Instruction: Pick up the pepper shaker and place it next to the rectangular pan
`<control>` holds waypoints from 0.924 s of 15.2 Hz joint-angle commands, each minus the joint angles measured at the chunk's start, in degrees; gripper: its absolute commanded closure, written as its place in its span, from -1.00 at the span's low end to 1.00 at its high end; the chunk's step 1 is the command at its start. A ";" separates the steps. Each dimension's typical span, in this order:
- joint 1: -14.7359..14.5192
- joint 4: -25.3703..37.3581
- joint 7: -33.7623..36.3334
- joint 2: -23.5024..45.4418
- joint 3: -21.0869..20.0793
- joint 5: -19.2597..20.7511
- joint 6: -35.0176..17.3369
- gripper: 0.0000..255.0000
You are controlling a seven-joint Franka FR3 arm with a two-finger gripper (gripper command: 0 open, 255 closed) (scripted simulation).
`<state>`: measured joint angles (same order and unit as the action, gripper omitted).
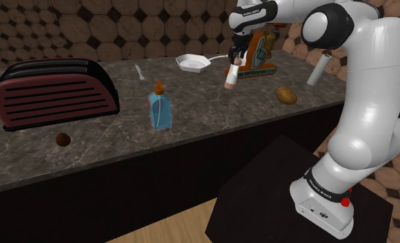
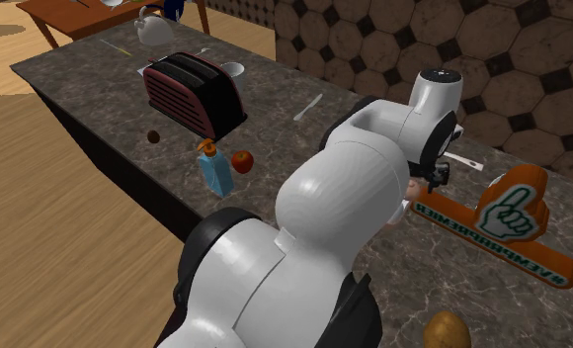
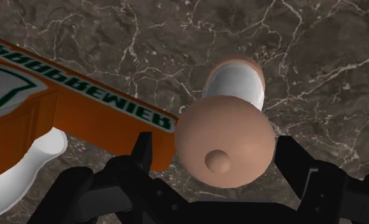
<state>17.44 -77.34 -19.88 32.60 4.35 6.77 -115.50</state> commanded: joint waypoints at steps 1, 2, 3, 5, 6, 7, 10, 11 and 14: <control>0.00 0.00 0.00 0.00 0.00 0.00 0.00 -1.00; 0.00 0.00 0.00 0.00 0.00 0.00 0.00 -1.00; -0.15 0.85 -0.02 -0.66 -0.03 0.00 1.52 -1.00; -0.45 2.89 -0.08 -1.76 -0.08 -0.02 4.69 -1.00; -0.56 3.84 -0.11 -2.11 -0.11 -0.03 5.99 -1.00; -0.56 3.84 -0.11 -2.11 -0.11 -0.03 5.99 -1.00; -0.56 3.84 -0.11 -2.11 -0.11 -0.03 5.99 -1.00; -0.56 3.84 -0.11 -2.11 -0.11 -0.03 5.99 -1.00; -0.56 3.84 -0.11 -2.11 -0.11 -0.03 5.99 -1.00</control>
